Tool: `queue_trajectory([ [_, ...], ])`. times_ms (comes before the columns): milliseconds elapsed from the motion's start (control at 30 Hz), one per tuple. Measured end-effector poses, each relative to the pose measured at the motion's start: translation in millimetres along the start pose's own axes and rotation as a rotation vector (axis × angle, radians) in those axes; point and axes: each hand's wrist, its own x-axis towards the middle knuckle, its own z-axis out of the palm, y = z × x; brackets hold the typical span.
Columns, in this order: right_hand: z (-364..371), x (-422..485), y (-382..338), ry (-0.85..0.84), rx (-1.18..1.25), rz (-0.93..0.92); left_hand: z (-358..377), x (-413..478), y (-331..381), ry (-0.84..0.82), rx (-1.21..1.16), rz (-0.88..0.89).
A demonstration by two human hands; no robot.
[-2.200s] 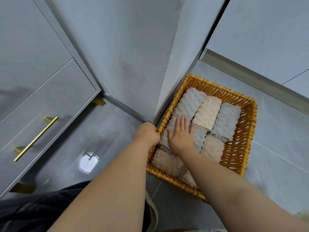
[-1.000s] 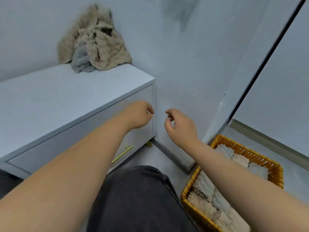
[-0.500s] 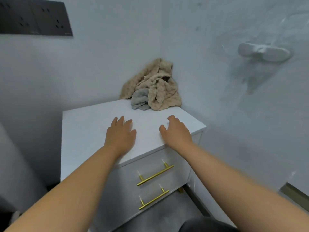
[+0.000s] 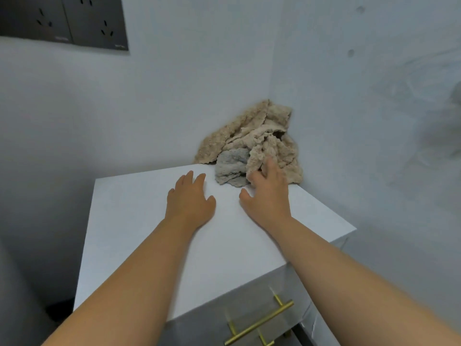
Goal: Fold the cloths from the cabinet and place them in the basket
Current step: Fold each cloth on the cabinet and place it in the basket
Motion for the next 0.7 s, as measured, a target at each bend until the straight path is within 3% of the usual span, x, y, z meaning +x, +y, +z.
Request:
queue_trajectory([
  [133, 9.9, 10.7, 1.2, -0.091, -0.084, -0.036, 1.7, 3.0, -3.2, 0.028, -0.086, -0.019],
  [200, 9.1, 12.8, -1.6, -0.057, -0.045, -0.017, -0.2, 5.9, -4.6, 0.05, -0.141, -0.025],
  [333, -8.2, -1.3, -16.6, 0.291, 0.404, 0.098, -2.8, 0.6, -4.5, 0.116, -0.267, 0.019],
  [433, -31.9, -10.1, -30.9, 0.511, 0.523, 0.085, -6.8, -10.7, -2.4, 0.206, -0.392, 0.042],
  [600, -84.7, -10.2, -50.5, 0.417, 0.821, 0.191, -13.1, -38.3, 5.5, 0.197, -0.65, -0.012],
  [700, -109.9, -20.4, -59.0, 0.32, 0.908, 0.145, -26.8, -49.7, 12.0, 0.191, -0.74, 0.045],
])
